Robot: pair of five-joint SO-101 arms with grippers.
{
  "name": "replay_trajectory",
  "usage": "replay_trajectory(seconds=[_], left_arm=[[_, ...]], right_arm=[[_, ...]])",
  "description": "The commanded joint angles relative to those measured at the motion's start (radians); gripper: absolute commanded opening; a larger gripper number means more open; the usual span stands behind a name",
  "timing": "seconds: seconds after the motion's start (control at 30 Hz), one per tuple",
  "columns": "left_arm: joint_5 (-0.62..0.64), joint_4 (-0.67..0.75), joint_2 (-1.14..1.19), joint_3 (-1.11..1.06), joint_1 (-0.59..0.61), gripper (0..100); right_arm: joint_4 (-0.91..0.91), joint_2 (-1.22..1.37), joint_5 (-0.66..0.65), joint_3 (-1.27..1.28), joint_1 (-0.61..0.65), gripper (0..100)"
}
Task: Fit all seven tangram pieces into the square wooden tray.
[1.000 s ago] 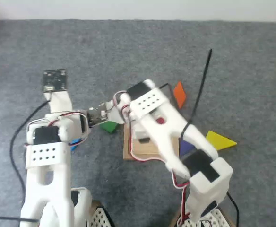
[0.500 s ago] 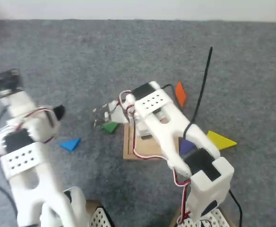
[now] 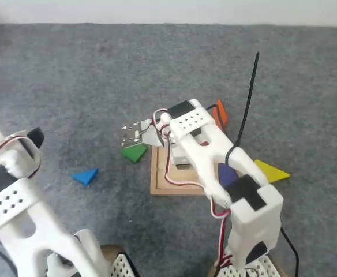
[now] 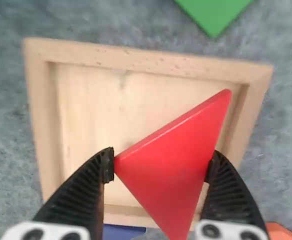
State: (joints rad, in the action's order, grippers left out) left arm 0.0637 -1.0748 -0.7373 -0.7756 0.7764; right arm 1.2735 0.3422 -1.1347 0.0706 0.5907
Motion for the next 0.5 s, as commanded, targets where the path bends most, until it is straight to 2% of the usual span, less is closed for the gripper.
replay_trajectory(seconds=[0.0, 0.47], left_arm=[[-0.021, 0.009, 0.0, 0.041, 0.003, 32], [-0.021, 0.017, 0.0, 0.025, -0.012, 32]], right_arm=[[-0.039, 0.004, 0.012, -0.011, -0.036, 13.3], [-0.039, 0.007, 0.009, -0.011, -0.033, 13.8]])
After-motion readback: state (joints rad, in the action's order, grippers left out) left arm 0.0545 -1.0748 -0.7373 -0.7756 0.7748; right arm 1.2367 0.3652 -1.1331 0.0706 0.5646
